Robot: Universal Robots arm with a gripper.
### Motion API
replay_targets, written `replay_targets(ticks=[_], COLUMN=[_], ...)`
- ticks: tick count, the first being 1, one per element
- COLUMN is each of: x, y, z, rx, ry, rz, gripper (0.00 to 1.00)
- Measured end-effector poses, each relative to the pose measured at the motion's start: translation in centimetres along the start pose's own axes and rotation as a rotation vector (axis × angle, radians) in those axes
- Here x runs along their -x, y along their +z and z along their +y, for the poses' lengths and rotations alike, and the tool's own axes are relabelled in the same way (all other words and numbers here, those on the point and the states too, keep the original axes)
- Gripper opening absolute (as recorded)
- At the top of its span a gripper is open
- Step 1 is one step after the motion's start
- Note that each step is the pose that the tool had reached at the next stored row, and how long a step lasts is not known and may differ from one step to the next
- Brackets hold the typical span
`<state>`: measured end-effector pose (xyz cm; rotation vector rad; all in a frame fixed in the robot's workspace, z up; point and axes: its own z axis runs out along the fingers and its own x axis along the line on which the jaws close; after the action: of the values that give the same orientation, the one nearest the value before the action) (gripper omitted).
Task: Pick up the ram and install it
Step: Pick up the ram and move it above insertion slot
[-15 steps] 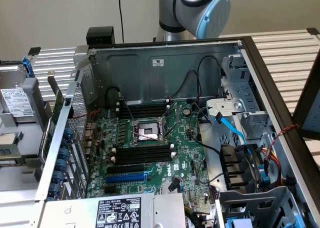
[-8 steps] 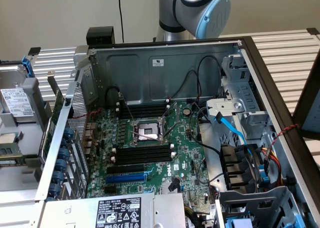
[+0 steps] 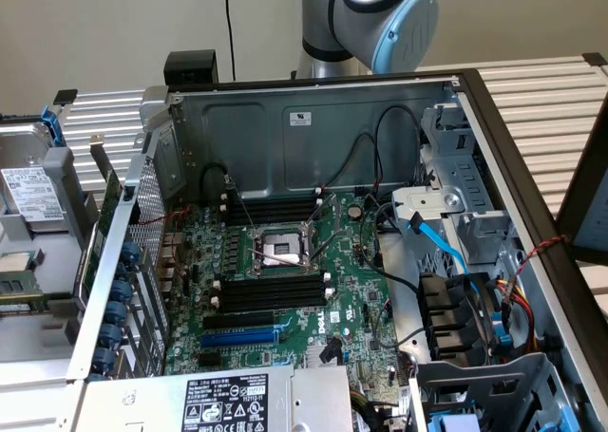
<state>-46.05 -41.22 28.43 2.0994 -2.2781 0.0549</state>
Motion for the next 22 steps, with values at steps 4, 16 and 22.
replay_targets(ticks=[4,16,22], x=[0.0,-0.1,-0.1], y=[-0.14,-1.34,-2.17], z=[0.00,0.00,0.00], rx=[-0.0001,-0.0002,-0.0002], ry=[0.000,0.000,0.000], rz=[-0.0001,-0.0001,0.0008], gripper=[0.12,0.12,0.12])
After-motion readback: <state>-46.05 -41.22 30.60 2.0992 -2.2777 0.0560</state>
